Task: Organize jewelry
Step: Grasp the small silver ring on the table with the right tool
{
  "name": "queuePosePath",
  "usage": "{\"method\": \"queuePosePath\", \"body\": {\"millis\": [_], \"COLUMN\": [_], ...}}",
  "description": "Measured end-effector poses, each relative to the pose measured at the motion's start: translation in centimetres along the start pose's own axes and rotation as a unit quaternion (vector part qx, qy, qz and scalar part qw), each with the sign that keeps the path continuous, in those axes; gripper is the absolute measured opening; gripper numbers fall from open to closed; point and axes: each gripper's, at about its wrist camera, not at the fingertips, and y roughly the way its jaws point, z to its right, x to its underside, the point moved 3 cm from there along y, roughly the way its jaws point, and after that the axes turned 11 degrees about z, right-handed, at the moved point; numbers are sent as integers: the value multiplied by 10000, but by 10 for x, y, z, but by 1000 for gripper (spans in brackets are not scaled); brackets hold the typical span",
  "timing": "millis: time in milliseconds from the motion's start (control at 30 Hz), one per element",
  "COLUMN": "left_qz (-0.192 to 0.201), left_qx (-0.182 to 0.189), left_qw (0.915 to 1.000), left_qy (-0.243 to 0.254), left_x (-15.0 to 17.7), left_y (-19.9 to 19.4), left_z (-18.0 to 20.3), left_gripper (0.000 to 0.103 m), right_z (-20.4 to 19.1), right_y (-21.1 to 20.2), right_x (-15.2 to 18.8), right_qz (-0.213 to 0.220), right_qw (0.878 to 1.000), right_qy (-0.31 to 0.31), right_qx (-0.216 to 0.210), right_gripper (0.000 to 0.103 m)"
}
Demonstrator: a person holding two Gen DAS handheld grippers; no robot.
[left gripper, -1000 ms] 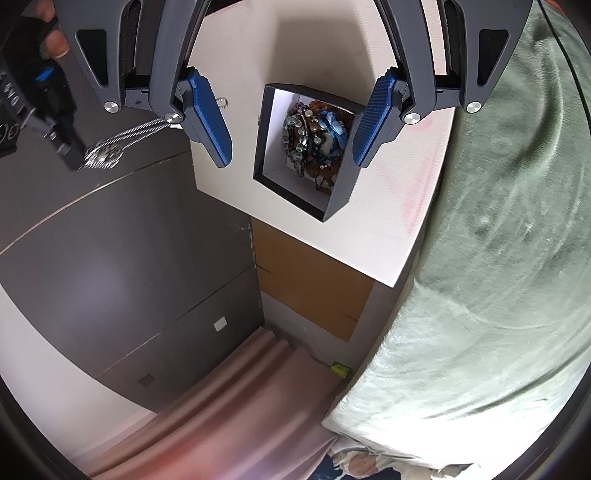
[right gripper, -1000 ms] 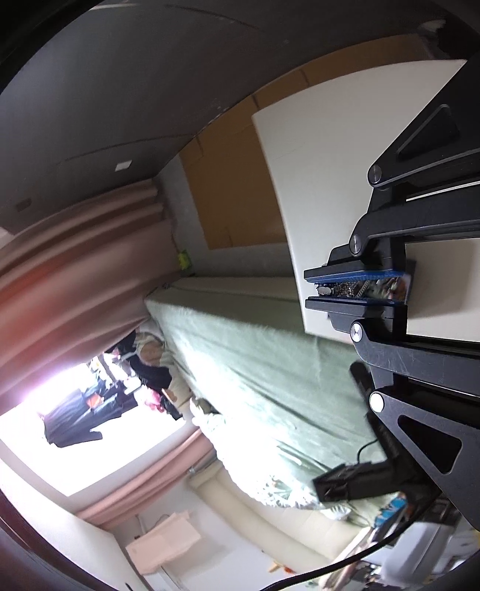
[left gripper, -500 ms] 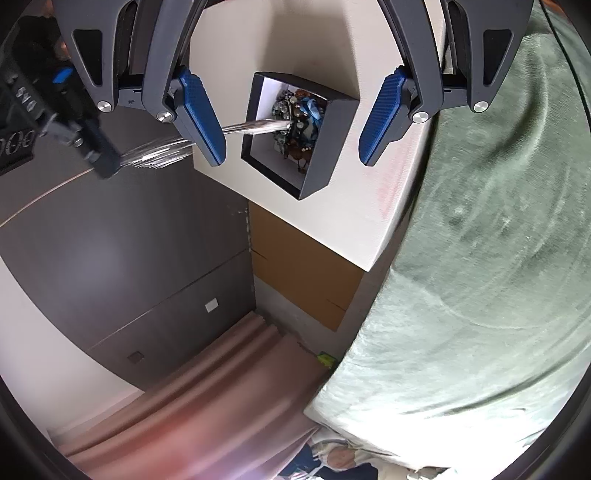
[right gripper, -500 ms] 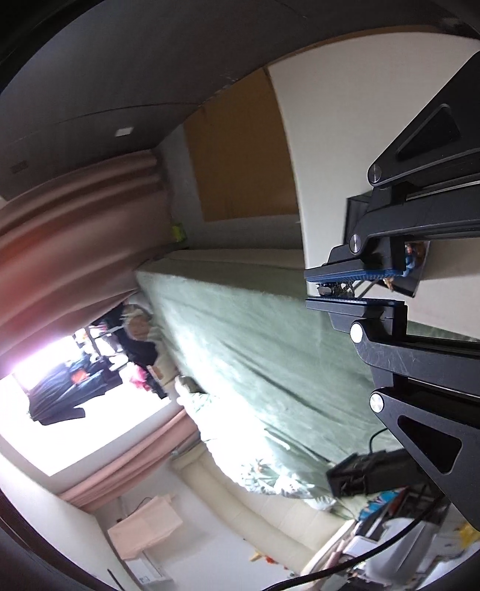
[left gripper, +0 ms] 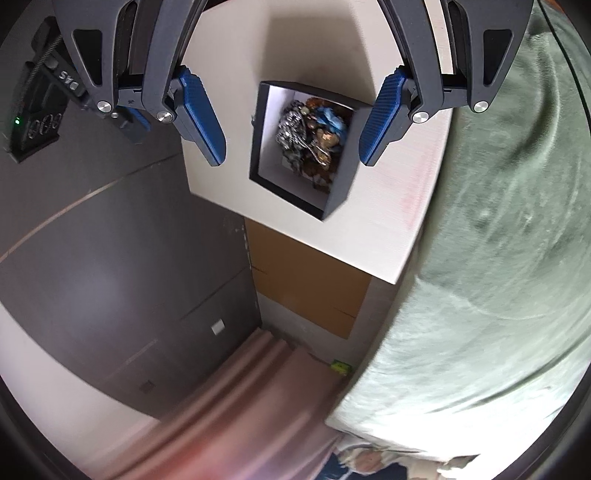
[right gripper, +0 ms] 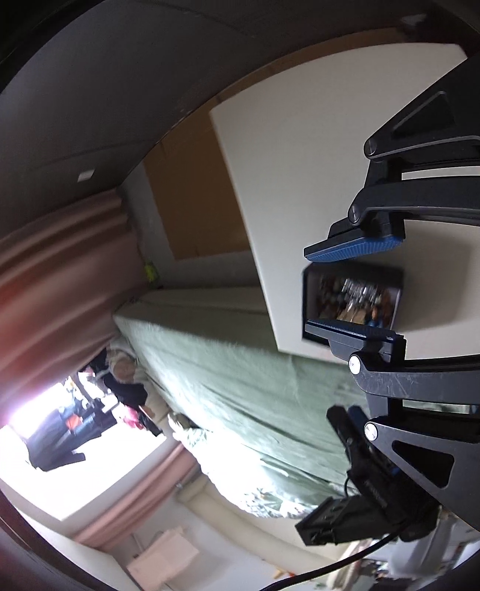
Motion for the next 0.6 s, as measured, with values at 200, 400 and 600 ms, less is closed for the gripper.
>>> {"method": "queuePosePath", "body": {"millis": [200, 400, 600], "left_qz": [-148, -163, -183], "left_qx": [-37, -180, -422], "left_qw": [9995, 9990, 9980], "left_qy": [280, 369, 428], "left_x": [14, 18, 15], "left_y": [14, 23, 29], "left_z": [14, 15, 6], "left_gripper": [75, 75, 75], "right_z": [36, 45, 50], "right_y": [13, 35, 59], "right_x": [12, 28, 40], "right_qz": [-408, -840, -1156], "right_qw": [9989, 9963, 9929], "right_qy": [154, 47, -60], "right_qx": [195, 194, 274], "right_gripper": [33, 33, 33]}}
